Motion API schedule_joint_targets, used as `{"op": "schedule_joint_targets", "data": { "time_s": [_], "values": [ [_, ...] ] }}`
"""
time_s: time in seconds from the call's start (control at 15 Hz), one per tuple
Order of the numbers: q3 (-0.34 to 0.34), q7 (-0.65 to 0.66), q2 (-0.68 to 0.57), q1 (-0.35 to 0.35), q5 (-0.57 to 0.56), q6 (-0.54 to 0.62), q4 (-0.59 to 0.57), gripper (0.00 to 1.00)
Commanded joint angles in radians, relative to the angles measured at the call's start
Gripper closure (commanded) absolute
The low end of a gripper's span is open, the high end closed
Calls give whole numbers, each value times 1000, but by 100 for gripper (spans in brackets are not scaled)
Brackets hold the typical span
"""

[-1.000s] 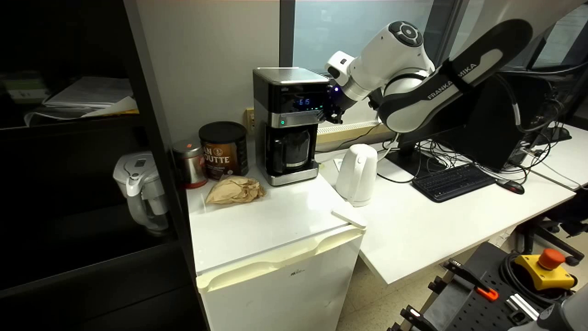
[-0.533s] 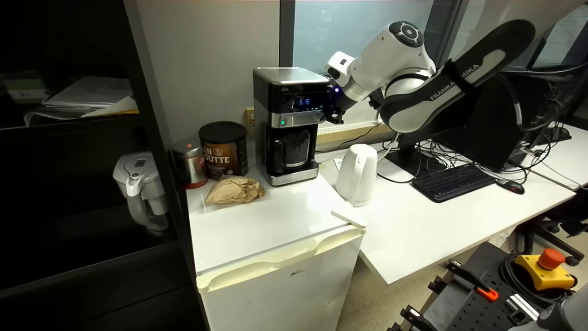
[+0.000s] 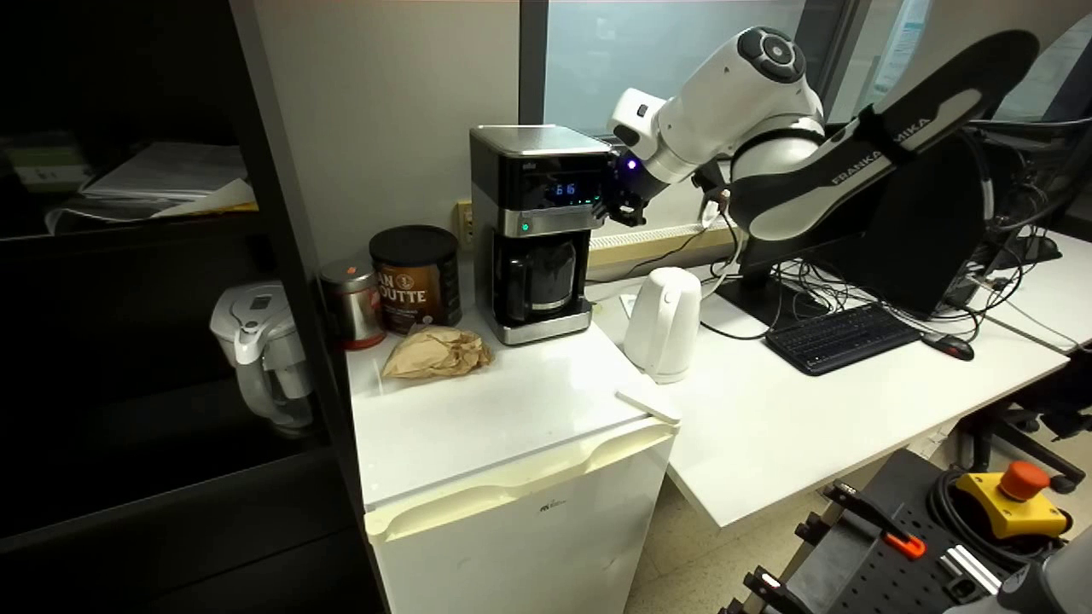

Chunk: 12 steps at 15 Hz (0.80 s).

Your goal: Press a button on the coffeemaker.

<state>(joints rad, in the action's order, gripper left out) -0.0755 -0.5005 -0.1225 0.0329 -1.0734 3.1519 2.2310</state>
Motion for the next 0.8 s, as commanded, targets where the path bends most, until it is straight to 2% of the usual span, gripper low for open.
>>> {"op": "schedule_joint_targets", "data": {
  "time_s": [0.0, 0.73],
  "values": [
    [-27, 94, 65, -21, -126, -3, 41, 97],
    [-3, 440, 187, -4, -442, -21, 172, 97]
  ]
}}
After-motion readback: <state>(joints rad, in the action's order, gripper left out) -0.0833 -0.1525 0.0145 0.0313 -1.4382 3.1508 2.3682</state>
